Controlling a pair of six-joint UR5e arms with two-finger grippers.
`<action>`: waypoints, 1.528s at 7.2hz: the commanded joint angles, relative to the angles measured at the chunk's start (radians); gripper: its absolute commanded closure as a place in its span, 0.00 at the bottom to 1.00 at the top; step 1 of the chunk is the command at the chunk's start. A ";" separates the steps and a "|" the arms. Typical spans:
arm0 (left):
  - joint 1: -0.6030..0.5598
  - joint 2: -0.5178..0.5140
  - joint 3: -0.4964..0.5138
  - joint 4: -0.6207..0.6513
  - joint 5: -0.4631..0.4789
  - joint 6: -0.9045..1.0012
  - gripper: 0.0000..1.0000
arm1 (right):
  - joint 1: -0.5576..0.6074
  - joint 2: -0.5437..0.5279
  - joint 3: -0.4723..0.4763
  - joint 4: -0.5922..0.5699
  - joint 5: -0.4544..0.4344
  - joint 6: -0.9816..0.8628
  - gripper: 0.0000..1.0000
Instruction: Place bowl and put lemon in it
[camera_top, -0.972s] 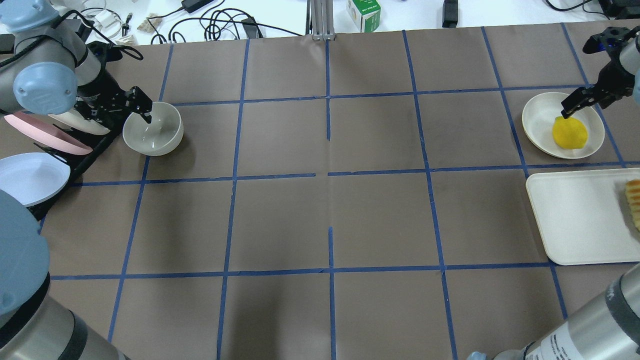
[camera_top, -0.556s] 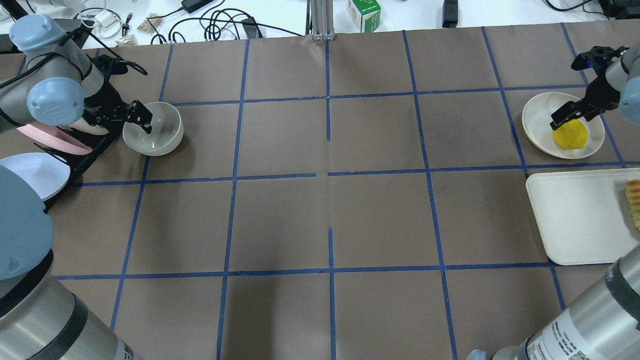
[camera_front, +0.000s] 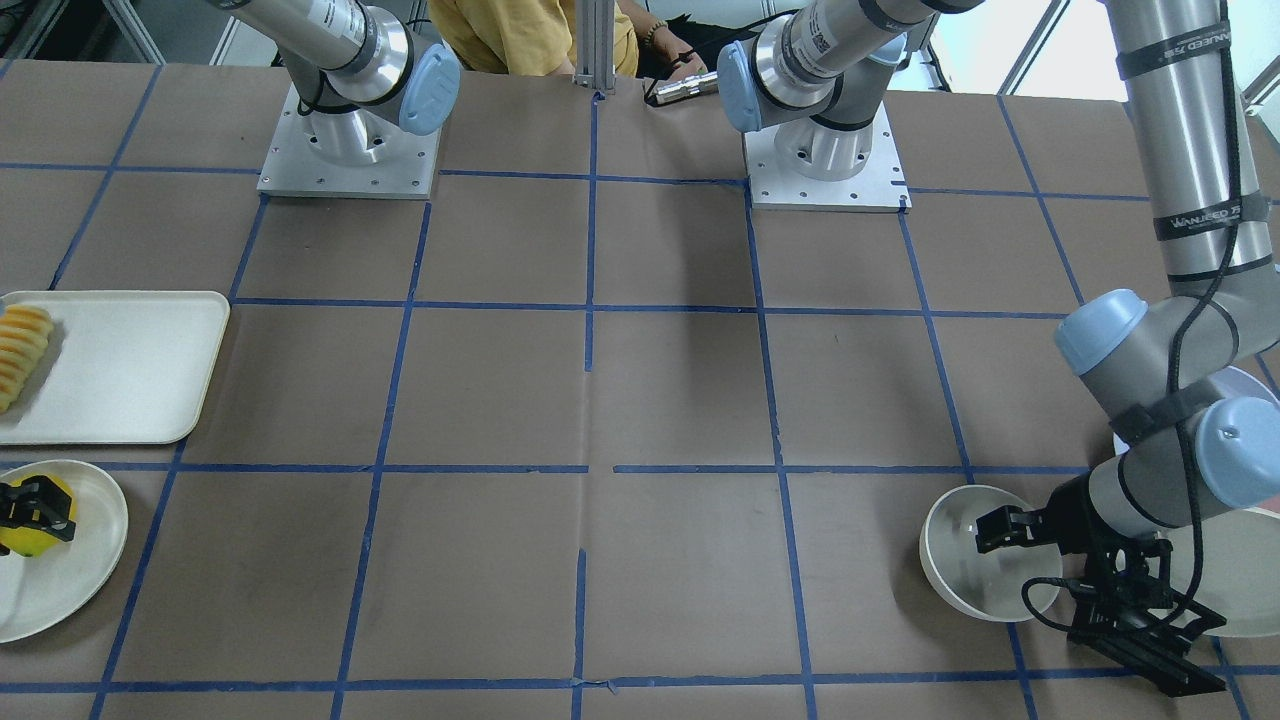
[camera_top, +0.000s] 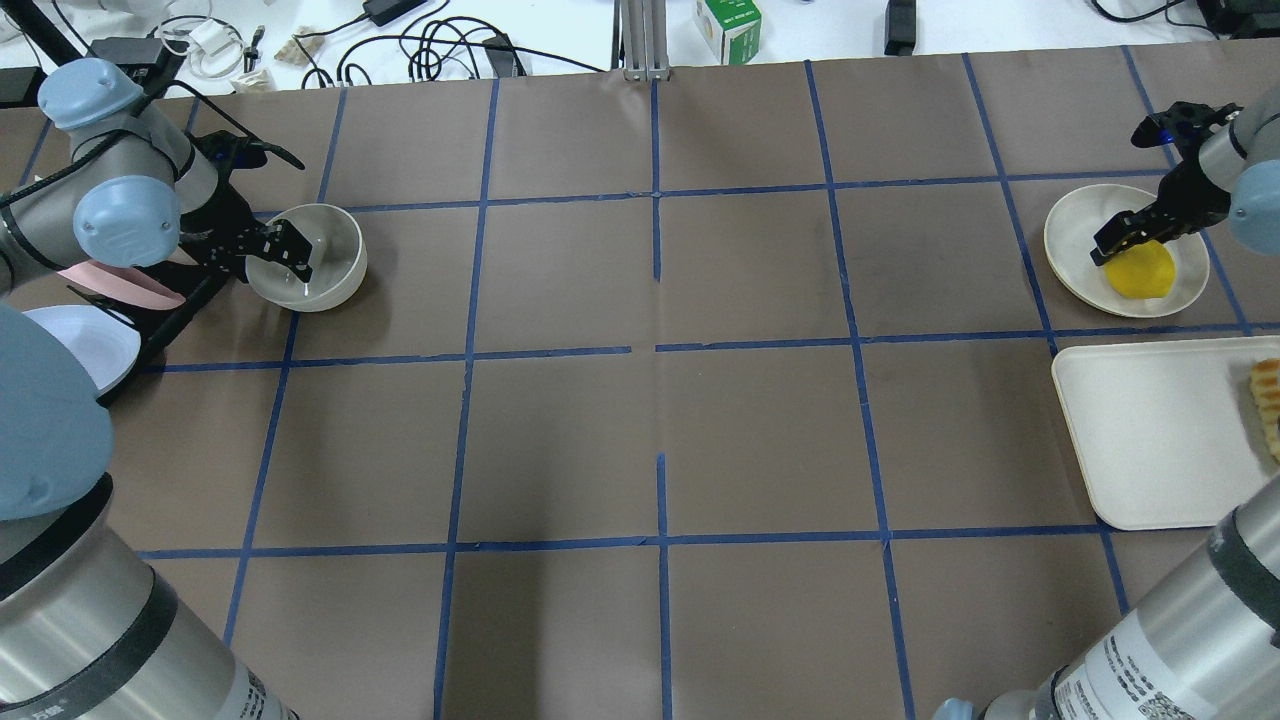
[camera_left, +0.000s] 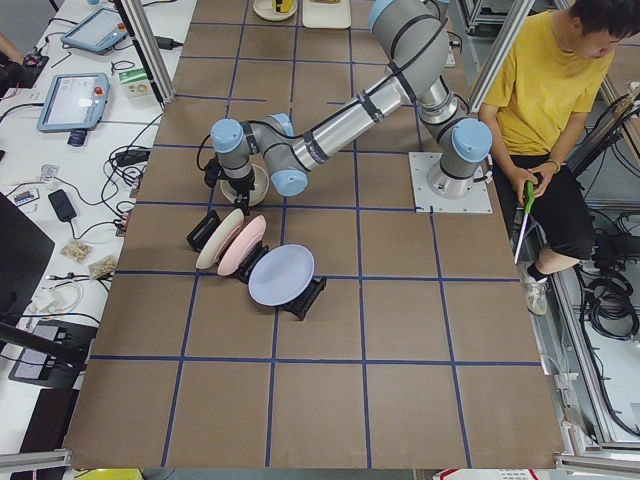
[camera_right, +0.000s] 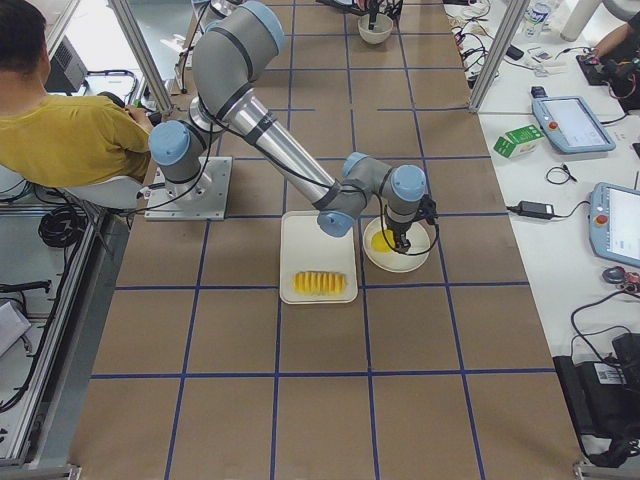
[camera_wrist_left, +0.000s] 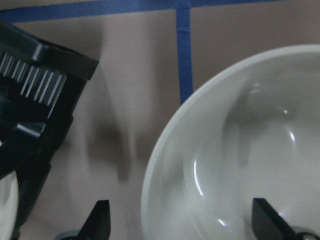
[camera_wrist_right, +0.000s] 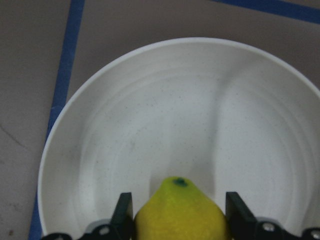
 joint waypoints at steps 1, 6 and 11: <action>0.000 -0.004 0.004 -0.001 -0.040 -0.003 0.47 | -0.001 -0.016 -0.008 0.019 -0.054 0.000 1.00; 0.000 0.004 0.017 -0.001 -0.028 0.003 1.00 | 0.064 -0.208 -0.010 0.236 -0.073 0.165 1.00; -0.194 0.100 -0.038 -0.082 -0.189 -0.136 1.00 | 0.196 -0.297 -0.010 0.346 -0.070 0.380 1.00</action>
